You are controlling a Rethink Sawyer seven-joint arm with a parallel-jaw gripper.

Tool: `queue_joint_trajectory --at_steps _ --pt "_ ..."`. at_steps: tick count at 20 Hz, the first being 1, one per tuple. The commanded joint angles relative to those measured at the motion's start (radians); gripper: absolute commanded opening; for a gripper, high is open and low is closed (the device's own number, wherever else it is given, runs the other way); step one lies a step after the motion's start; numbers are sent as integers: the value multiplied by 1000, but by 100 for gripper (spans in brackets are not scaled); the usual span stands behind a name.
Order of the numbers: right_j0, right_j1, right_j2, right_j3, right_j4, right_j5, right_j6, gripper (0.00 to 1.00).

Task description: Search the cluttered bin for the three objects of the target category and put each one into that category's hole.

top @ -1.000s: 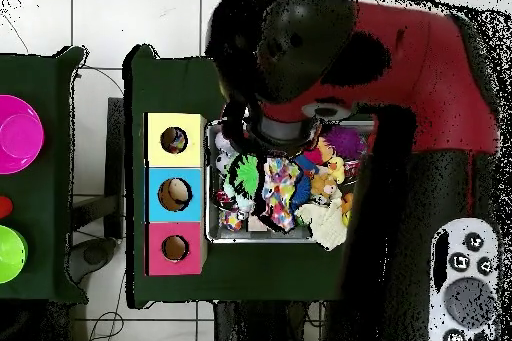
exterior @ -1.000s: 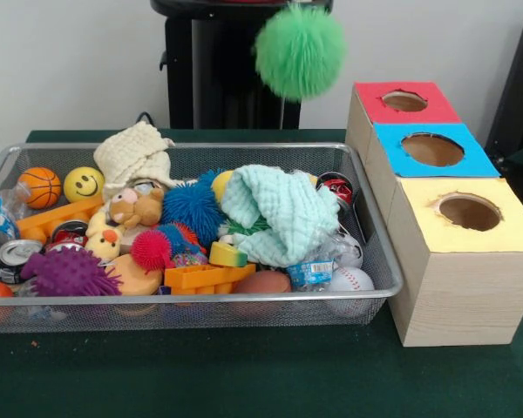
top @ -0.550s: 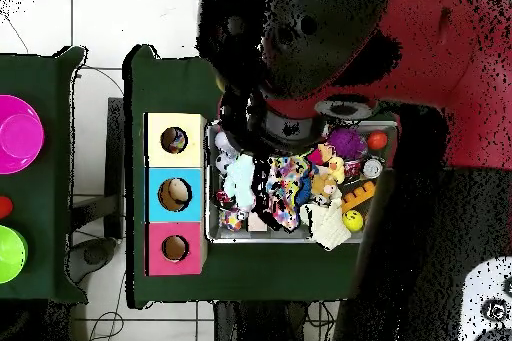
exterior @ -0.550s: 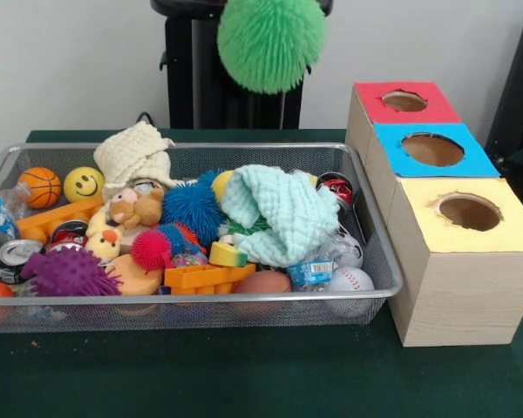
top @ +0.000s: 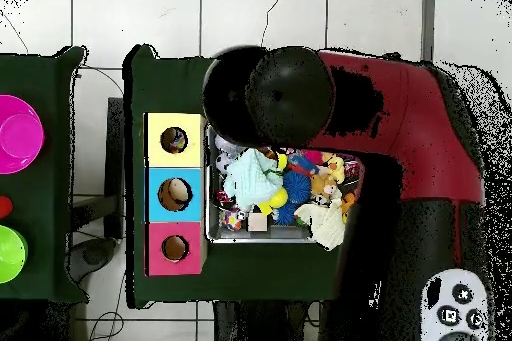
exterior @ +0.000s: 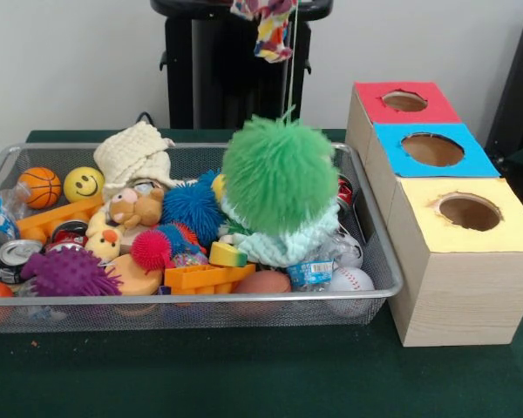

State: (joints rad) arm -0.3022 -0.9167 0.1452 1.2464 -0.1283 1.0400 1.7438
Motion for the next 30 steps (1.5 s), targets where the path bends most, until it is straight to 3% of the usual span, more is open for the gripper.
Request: queue_joint_trajectory --at_steps 1,3,5,8,11,13,15,19,22,26,28,30 --pt "-23 21 -11 146 22 197 46 0" --pt "-22 38 -5 90 9 255 43 0" --pt "-19 45 10 -21 -1 398 40 0" --pt "-18 93 67 -320 -36 740 49 0" --pt "-13 163 125 -571 -84 1008 57 0" --pt "-8 204 158 -699 -119 1136 56 0" --pt "-4 222 174 -753 -134 1185 59 0" --pt "-3 202 150 -688 -115 1094 65 0" --pt "-4 146 103 -517 -61 926 79 0" --pt "3 50 34 -161 -16 555 92 0" --pt "18 26 14 -67 -6 448 126 0" --pt "38 18 0 -30 5 410 167 0"
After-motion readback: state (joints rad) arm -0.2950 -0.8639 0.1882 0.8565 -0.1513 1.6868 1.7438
